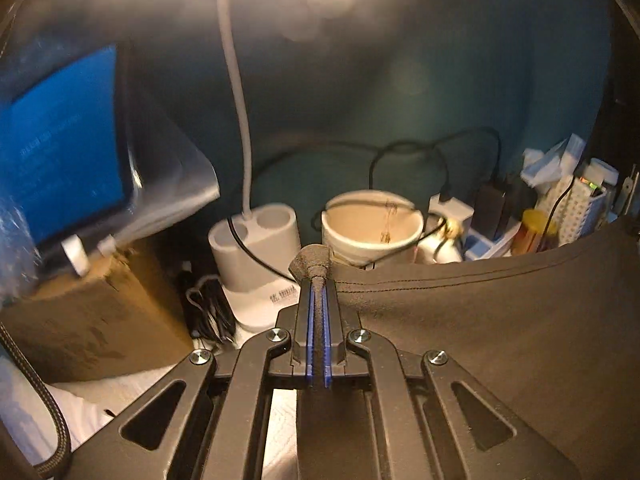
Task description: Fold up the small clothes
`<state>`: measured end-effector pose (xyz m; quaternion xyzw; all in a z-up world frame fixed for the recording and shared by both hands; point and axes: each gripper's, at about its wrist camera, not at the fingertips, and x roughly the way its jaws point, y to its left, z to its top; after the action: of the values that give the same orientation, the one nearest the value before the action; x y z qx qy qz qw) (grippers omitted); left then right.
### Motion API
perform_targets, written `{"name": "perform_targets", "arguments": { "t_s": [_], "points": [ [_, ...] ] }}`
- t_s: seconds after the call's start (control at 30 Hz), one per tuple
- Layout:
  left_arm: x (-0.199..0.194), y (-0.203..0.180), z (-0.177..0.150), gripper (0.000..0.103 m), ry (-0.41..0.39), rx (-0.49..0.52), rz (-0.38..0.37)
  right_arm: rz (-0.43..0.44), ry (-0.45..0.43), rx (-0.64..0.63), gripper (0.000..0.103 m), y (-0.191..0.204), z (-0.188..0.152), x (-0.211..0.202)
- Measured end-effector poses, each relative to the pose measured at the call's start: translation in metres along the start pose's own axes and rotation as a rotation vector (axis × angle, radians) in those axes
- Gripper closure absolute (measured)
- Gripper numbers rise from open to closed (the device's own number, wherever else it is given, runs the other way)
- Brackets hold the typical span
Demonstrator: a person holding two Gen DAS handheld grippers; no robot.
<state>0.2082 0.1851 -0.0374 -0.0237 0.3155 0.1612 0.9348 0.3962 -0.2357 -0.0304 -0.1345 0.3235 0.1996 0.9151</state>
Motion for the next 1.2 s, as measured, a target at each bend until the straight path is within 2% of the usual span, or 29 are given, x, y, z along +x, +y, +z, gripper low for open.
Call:
{"name": "perform_targets", "arguments": {
  "t_s": [0.33,0.4,0.43,0.47,0.5,0.57,0.6,0.67,0.93,1.07,1.2],
  "points": [
    [0.02,0.003,-0.016,0.099,0.126,-0.003,0.053,-0.048,0.076,-0.018,0.095,0.007,-0.016,0.021],
    [0.016,0.007,-0.018,0.099,0.138,-0.015,0.061,-0.053,0.077,-0.024,0.079,0.008,-0.016,0.015],
    [0.012,0.009,-0.019,0.099,0.138,-0.023,0.06,-0.056,0.076,-0.02,0.064,0.007,-0.017,0.012],
    [0.007,0.012,-0.021,0.099,0.138,-0.032,0.055,-0.056,0.072,-0.007,0.056,0.005,-0.018,0.007],
    [0.003,0.013,-0.021,0.096,0.137,-0.037,0.053,-0.055,0.071,0.002,0.056,0.005,-0.019,0.003],
    [-0.009,0.016,-0.023,0.077,0.125,-0.053,0.049,-0.057,0.073,0.02,0.056,0.001,-0.023,-0.006],
    [-0.016,0.018,-0.024,0.062,0.116,-0.064,0.043,-0.06,0.074,0.025,0.056,0.001,-0.025,-0.011],
    [-0.033,0.021,-0.028,0.056,0.094,-0.089,0.035,-0.062,0.076,0.04,0.056,-0.002,-0.031,-0.022],
    [-0.081,0.026,-0.057,0.055,0.11,-0.131,-0.011,-0.059,0.085,0.09,0.056,-0.002,-0.063,-0.067],
    [-0.096,0.028,-0.084,0.055,0.148,-0.197,-0.056,-0.067,0.08,0.151,0.056,-0.008,-0.085,-0.092],
    [-0.11,0.023,-0.106,0.055,0.177,-0.206,-0.078,-0.071,0.088,0.197,0.056,-0.013,-0.113,-0.116]
  ]
}}
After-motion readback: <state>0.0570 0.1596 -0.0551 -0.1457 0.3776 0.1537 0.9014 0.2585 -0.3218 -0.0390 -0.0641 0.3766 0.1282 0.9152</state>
